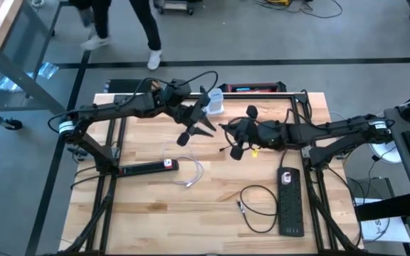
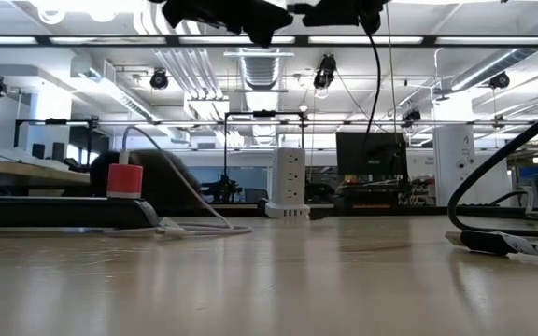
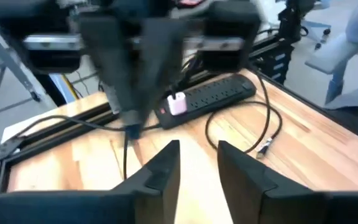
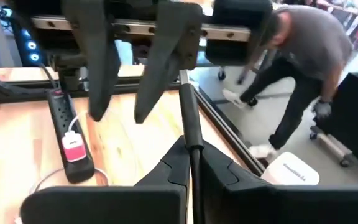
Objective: Insert USB
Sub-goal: Insert the black charger cable into the white outlet extension
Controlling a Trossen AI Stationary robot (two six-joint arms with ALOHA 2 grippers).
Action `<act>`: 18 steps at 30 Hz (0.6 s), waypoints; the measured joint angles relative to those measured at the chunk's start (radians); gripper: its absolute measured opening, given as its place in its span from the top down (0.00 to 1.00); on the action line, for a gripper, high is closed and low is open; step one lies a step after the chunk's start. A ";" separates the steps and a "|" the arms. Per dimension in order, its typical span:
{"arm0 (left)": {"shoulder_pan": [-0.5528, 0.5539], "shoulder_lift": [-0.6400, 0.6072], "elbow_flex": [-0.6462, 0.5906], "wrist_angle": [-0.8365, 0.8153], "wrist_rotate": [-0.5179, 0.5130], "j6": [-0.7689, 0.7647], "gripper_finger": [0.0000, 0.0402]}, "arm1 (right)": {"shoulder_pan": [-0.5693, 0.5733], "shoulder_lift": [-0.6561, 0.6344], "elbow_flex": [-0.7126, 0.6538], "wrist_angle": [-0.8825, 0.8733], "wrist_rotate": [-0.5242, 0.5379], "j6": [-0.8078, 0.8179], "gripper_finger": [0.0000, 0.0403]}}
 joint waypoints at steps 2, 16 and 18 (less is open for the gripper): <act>0.008 -0.021 -0.043 0.039 0.002 -0.004 0.74 | -0.004 0.001 0.004 -0.016 0.001 0.020 1.00; 0.014 -0.062 -0.347 0.480 -0.245 -0.177 0.61 | -0.083 0.034 0.002 -0.158 -0.236 0.089 1.00; 0.014 -0.065 -0.346 0.492 -0.265 -0.186 0.60 | -0.084 0.042 0.001 -0.171 -0.253 0.047 1.00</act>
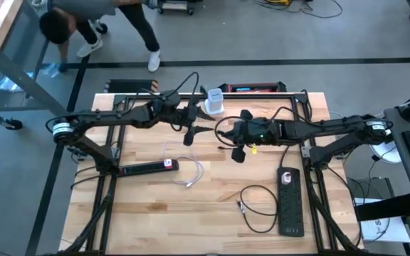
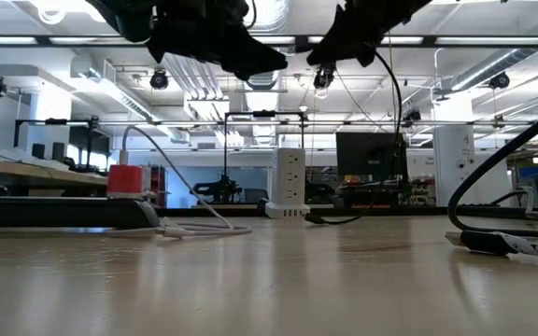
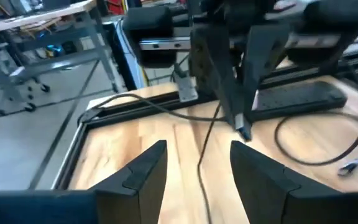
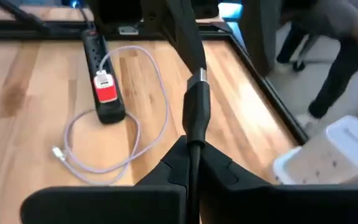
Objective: Insert USB
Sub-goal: Insert the black charger cable into the white outlet extension
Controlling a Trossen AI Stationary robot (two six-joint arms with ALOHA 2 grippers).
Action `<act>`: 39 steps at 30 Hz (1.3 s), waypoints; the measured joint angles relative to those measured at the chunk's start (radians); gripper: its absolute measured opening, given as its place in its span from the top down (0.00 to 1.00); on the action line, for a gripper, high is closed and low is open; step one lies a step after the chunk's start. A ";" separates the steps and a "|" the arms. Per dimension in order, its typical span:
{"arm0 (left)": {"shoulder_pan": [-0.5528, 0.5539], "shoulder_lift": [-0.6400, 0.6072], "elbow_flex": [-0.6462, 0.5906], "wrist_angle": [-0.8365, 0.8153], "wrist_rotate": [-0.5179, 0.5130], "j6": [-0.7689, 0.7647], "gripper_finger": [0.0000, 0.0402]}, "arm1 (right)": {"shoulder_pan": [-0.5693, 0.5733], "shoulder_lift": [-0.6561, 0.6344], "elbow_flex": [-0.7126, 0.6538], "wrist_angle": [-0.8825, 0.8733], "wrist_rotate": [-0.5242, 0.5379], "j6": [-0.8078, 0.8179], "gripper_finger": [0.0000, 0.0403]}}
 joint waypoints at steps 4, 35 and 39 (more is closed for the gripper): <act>-0.002 -0.002 0.000 -0.007 0.097 -0.039 0.56 | -0.003 0.014 0.000 -0.020 0.016 -0.094 1.00; -0.006 -0.003 -0.009 0.008 0.047 -0.113 0.62 | -0.005 0.058 0.001 0.107 0.092 -0.318 1.00; -0.006 0.003 -0.002 0.007 0.048 -0.114 0.77 | -0.005 0.059 0.001 0.109 0.094 -0.322 1.00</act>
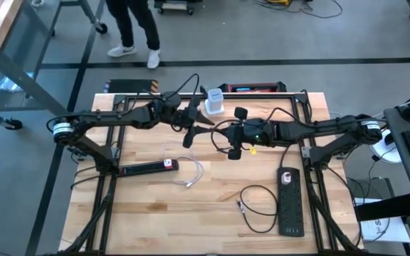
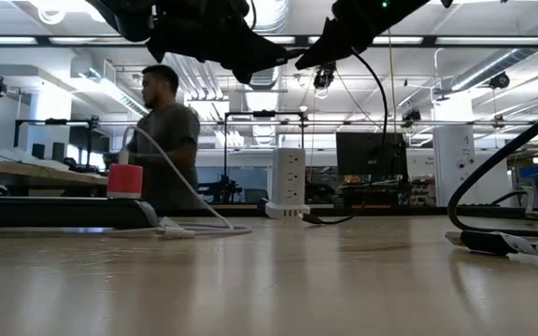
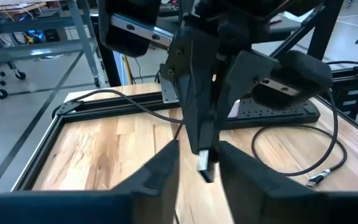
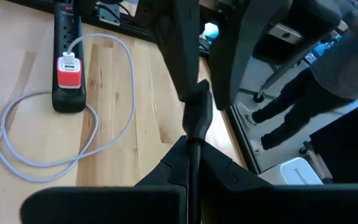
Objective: Insert USB
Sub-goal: Insert the black charger cable into the white outlet extension
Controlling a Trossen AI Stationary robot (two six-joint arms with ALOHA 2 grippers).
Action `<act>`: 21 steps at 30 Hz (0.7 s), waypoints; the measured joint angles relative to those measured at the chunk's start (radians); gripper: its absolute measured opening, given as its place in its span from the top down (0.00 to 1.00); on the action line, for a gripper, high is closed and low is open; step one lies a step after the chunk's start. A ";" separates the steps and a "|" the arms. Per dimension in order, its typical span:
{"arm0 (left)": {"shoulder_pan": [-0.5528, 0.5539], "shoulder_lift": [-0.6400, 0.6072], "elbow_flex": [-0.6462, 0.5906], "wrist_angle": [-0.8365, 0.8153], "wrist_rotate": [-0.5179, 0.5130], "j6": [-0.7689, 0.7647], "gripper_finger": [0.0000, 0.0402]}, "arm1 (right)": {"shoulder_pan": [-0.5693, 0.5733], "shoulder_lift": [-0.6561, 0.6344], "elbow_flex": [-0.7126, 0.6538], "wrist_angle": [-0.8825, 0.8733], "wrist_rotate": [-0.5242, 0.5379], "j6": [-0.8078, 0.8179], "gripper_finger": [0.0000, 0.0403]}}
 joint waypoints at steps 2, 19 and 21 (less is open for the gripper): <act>0.000 0.003 0.000 0.001 0.000 0.000 0.83 | 0.000 0.000 0.000 -0.001 0.009 0.002 1.00; 0.000 0.010 0.000 0.016 -0.003 0.079 0.99 | 0.000 -0.004 0.004 0.004 0.025 0.146 0.99; -0.001 0.010 0.000 0.016 -0.018 0.079 0.99 | 0.000 -0.004 0.023 -0.027 0.022 0.179 0.97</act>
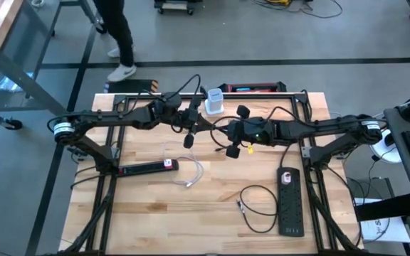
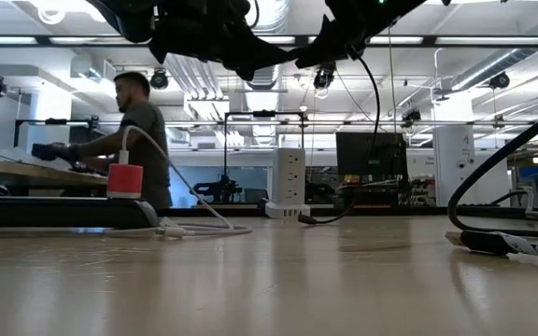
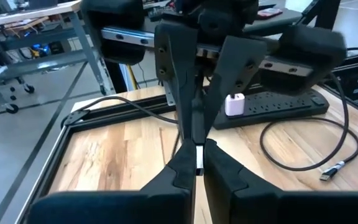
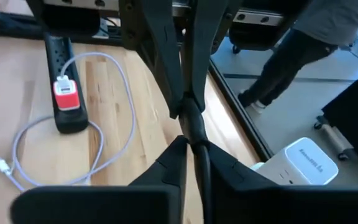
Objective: Insert USB
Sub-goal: Insert the black charger cable into the white outlet extension
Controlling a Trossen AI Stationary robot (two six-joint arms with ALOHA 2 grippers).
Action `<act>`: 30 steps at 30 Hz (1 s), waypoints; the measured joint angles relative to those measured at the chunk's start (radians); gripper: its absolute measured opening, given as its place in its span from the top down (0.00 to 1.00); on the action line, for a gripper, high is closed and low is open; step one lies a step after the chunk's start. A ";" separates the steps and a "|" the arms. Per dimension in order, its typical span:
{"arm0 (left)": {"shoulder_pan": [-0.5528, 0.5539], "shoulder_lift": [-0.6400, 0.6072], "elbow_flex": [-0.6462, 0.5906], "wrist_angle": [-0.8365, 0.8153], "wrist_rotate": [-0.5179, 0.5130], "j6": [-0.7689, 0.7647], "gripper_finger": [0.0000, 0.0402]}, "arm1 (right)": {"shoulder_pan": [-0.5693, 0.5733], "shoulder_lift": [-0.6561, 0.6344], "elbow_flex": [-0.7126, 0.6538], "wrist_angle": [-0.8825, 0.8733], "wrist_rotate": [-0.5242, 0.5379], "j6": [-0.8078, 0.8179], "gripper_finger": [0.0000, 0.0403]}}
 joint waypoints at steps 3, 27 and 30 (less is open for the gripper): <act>0.000 -0.001 0.000 0.005 -0.005 0.000 1.00 | 0.000 0.000 0.013 -0.009 0.000 0.022 0.91; 0.000 -0.001 0.000 -0.012 -0.004 0.019 1.00 | 0.000 0.001 0.021 0.006 -0.008 0.113 0.97; 0.000 -0.001 0.000 -0.016 -0.004 0.027 0.99 | 0.000 0.002 0.021 0.005 -0.008 0.115 0.98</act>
